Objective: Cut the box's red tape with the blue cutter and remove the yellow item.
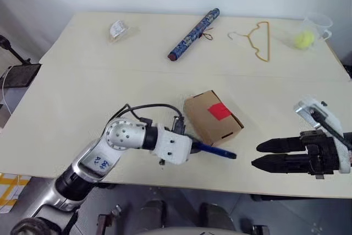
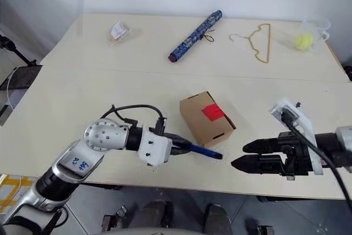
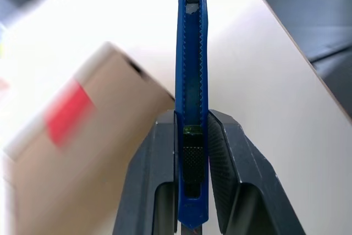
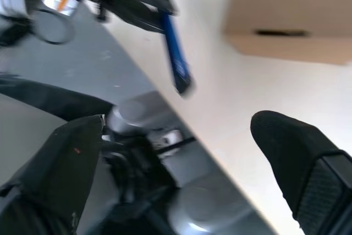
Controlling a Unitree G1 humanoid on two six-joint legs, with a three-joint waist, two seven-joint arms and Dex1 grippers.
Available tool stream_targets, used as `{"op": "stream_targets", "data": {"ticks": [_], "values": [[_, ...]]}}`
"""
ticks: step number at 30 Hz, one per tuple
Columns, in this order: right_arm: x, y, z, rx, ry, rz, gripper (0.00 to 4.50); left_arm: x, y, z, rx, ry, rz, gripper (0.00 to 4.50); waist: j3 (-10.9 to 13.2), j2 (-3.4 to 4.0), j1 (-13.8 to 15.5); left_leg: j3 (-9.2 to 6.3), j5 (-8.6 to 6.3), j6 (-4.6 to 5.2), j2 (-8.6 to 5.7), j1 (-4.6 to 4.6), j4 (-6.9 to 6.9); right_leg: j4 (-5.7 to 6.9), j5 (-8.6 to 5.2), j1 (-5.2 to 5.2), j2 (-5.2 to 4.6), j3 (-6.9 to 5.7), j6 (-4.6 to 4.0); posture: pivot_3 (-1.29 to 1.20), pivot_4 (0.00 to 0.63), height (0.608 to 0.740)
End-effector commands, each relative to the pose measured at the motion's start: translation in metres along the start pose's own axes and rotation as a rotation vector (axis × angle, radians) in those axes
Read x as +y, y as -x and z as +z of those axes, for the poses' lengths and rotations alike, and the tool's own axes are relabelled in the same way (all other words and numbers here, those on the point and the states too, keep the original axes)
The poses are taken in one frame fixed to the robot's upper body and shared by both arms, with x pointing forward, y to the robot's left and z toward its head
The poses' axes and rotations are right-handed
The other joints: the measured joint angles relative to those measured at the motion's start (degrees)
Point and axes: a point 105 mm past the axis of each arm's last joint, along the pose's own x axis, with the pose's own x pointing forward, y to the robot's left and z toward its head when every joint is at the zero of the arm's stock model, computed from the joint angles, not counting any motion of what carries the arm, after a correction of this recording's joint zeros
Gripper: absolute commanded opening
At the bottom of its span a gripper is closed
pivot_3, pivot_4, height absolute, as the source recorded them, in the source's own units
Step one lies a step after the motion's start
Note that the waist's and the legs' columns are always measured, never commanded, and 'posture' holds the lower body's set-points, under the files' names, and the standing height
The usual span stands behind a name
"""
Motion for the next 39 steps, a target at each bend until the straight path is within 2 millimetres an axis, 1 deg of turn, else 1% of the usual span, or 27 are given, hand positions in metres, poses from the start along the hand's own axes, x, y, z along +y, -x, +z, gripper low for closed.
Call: {"op": "stream_targets", "data": {"ticks": [1,4,5,11,16,19,24,30,39], "values": [[-0.012,-0.007,0.012,-0.103,-0.040,0.007,4.46,0.008,-0.004,-0.001,0.028,-0.038,0.036,0.45,0.0,-0.07,0.0,0.03,0.00,0.04,-0.02,-0.02,0.02,-0.04,0.04,-0.01,-0.01,0.04,0.04,0.00,0.150,0.740],[-0.018,-0.016,0.012,-0.094,-0.056,-0.007,4.46,0.011,-0.010,0.001,0.009,-0.028,0.040,0.45,0.1,-0.03,0.1,0.10,0.03,0.12,-0.12,-0.10,0.05,-0.08,0.13,-0.10,-0.05,0.09,0.15,0.00,0.150,0.740],[-0.021,-0.021,0.014,-0.106,-0.057,-0.010,4.46,0.012,-0.012,0.001,0.002,-0.027,0.040,0.45,0.1,-0.06,0.1,0.10,0.03,0.11,-0.12,-0.13,0.05,-0.07,0.13,-0.16,-0.05,0.09,0.16,0.00,0.150,0.740],[-0.026,-0.043,0.027,-0.165,-0.058,-0.001,4.46,0.016,-0.016,0.001,-0.008,-0.023,0.038,0.45,0.2,-0.12,0.2,-0.03,0.10,-0.02,-0.08,-0.24,0.05,0.08,0.15,-0.22,0.00,-0.11,0.17,0.00,0.150,0.740],[-0.026,-0.051,0.029,-0.172,-0.066,0.018,4.46,0.022,-0.014,-0.004,0.002,-0.021,0.051,0.45,0.2,-0.11,0.4,-0.14,0.11,0.01,-0.12,-0.39,0.10,0.12,0.18,-0.20,0.00,-0.25,0.24,0.00,0.150,0.740],[-0.027,-0.052,0.030,-0.177,-0.070,0.020,3.86,0.025,-0.015,-0.002,-0.009,-0.029,0.053,0.45,0.2,-0.12,0.4,-0.13,0.11,0.01,-0.12,-0.39,0.10,0.12,0.19,-0.19,0.00,-0.26,0.25,0.00,0.150,0.740],[-0.027,-0.053,0.031,-0.176,-0.076,0.029,2.14,0.027,-0.017,0.003,-0.041,-0.027,0.058,0.45,0.2,-0.11,0.3,-0.15,0.12,0.02,-0.12,-0.39,0.10,0.13,0.19,-0.19,0.00,-0.28,0.25,0.00,0.150,0.740],[-0.030,-0.054,0.033,-0.192,-0.089,0.021,2.14,0.030,-0.018,0.003,-0.037,-0.028,0.071,0.45,0.2,-0.11,0.3,-0.15,0.15,0.06,-0.12,-0.39,0.13,0.16,0.19,-0.18,0.00,-0.28,0.25,0.00,0.150,0.740],[-0.034,-0.056,0.036,-0.229,-0.111,0.012,2.14,0.030,-0.019,0.003,-0.035,-0.025,0.073,0.45,0.2,-0.11,0.3,-0.15,0.16,0.08,-0.13,-0.39,0.13,0.18,0.20,-0.19,0.00,-0.28,0.26,0.00,0.150,0.740]]}}
